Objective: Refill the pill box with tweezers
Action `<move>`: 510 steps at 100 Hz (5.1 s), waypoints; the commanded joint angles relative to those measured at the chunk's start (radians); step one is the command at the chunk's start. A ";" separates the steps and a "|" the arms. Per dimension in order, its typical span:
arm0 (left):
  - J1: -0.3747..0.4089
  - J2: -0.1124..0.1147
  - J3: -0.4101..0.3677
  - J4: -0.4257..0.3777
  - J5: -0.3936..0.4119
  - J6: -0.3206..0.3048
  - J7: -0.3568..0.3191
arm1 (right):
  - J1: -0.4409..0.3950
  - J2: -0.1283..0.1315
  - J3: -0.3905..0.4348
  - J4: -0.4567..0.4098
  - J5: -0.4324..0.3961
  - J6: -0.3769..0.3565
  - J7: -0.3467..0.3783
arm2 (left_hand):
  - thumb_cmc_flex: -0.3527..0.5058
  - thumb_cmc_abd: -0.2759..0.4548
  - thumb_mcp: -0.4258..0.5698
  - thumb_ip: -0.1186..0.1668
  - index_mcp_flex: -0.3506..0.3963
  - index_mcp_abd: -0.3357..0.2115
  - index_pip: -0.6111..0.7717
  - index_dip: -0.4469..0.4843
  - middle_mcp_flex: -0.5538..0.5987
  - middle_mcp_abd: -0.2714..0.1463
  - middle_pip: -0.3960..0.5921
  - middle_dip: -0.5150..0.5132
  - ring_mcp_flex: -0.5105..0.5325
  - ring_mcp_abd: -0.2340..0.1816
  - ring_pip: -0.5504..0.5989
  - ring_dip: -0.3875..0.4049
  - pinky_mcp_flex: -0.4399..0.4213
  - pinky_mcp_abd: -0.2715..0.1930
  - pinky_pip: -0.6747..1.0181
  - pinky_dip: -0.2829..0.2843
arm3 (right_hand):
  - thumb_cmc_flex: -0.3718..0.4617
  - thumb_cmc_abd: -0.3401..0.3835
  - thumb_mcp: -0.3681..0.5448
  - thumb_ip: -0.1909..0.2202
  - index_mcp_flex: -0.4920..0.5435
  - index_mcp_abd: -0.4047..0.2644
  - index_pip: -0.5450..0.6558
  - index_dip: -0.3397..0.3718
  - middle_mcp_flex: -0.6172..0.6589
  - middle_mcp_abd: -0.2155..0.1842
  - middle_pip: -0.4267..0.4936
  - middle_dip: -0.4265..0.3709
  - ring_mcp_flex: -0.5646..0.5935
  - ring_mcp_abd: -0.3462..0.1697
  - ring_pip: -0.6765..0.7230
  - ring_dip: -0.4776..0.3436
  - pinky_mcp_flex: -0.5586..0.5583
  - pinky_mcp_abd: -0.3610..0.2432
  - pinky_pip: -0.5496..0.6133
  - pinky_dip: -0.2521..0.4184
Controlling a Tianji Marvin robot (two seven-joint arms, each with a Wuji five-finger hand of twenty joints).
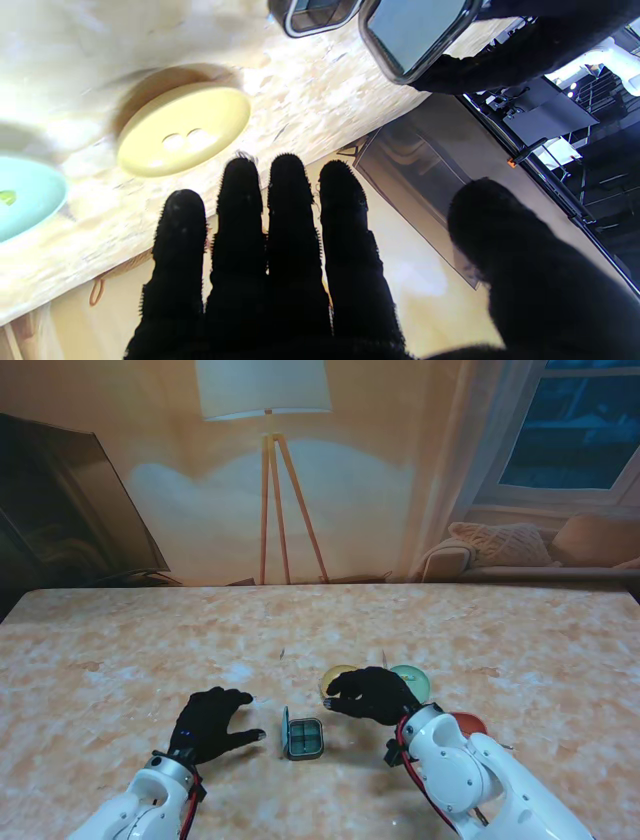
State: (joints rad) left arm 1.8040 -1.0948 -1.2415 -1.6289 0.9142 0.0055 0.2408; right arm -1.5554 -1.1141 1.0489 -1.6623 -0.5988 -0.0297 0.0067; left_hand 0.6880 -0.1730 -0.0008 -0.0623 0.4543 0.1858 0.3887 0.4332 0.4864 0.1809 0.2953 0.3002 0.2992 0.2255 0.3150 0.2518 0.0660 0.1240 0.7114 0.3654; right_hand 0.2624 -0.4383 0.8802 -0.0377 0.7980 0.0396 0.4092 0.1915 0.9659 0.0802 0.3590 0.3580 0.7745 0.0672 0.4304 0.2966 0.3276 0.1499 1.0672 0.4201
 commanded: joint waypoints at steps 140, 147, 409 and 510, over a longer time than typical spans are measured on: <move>0.010 -0.012 -0.108 -0.095 -0.144 -0.097 -0.090 | -0.348 0.090 0.595 -0.205 -0.306 -0.301 0.330 | -0.113 0.022 -0.025 0.014 0.120 -0.041 -0.142 -0.067 -0.109 -0.023 -0.077 -0.091 -0.115 -0.054 -0.090 -0.047 -0.079 -0.068 -0.148 -0.072 | 0.070 -0.077 -0.262 -0.059 -0.140 -0.088 -0.021 0.048 -0.263 -0.083 -0.030 -0.067 -0.138 -0.122 -0.166 -0.084 -0.016 -0.140 -0.229 -0.109; 0.007 -0.013 -0.101 -0.091 -0.140 -0.097 -0.083 | -0.356 0.092 0.610 -0.201 -0.314 -0.305 0.338 | -0.112 0.022 -0.025 0.014 0.126 -0.041 -0.134 -0.063 -0.104 -0.023 -0.075 -0.090 -0.112 -0.055 -0.088 -0.046 -0.077 -0.068 -0.145 -0.071 | 0.069 -0.075 -0.260 -0.059 -0.140 -0.080 -0.020 0.048 -0.257 -0.082 -0.021 -0.060 -0.129 -0.122 -0.157 -0.080 -0.010 -0.141 -0.215 -0.107; -0.037 -0.039 -0.022 0.064 -0.201 -0.144 0.063 | -0.245 0.087 0.428 0.116 -0.506 -0.242 0.012 | -0.068 0.076 -0.027 0.015 0.166 -0.057 0.005 -0.049 -0.016 -0.045 -0.031 -0.063 -0.033 -0.056 -0.046 -0.021 -0.064 -0.059 -0.064 -0.033 | 0.277 -0.290 0.347 -0.250 0.063 -0.131 0.425 -0.208 0.045 -0.011 0.245 0.017 0.203 -0.034 0.593 0.200 0.447 -0.466 0.546 0.100; -0.039 -0.037 -0.024 0.066 -0.210 -0.131 0.042 | -0.298 0.074 0.510 0.034 -0.431 -0.232 0.052 | -0.068 0.080 -0.028 0.015 0.165 -0.052 -0.004 -0.053 -0.017 -0.038 -0.034 -0.063 -0.035 -0.046 -0.044 -0.020 -0.063 -0.056 -0.058 -0.030 | 0.294 -0.203 0.251 -0.258 0.079 -0.155 0.511 -0.236 0.105 -0.012 0.208 0.000 0.268 -0.027 0.610 0.177 0.490 -0.445 0.584 0.113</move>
State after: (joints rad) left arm 1.7629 -1.1300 -1.2657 -1.5587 0.7050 -0.1300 0.2975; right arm -1.8374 -1.0341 1.5549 -1.6194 -1.0325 -0.2619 0.0389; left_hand 0.6129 -0.1349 -0.0150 -0.0617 0.6071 0.1418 0.3740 0.3829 0.4518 0.1535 0.2592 0.2314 0.2482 0.1886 0.2549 0.2226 0.0089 0.0979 0.6396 0.3147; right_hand 0.5337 -0.6659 1.1222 -0.2762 0.8516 -0.0827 0.8650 -0.0499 1.0285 0.0720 0.5616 0.3678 1.0322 -0.0386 1.0180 0.4742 0.7827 -0.0630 1.5859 0.5148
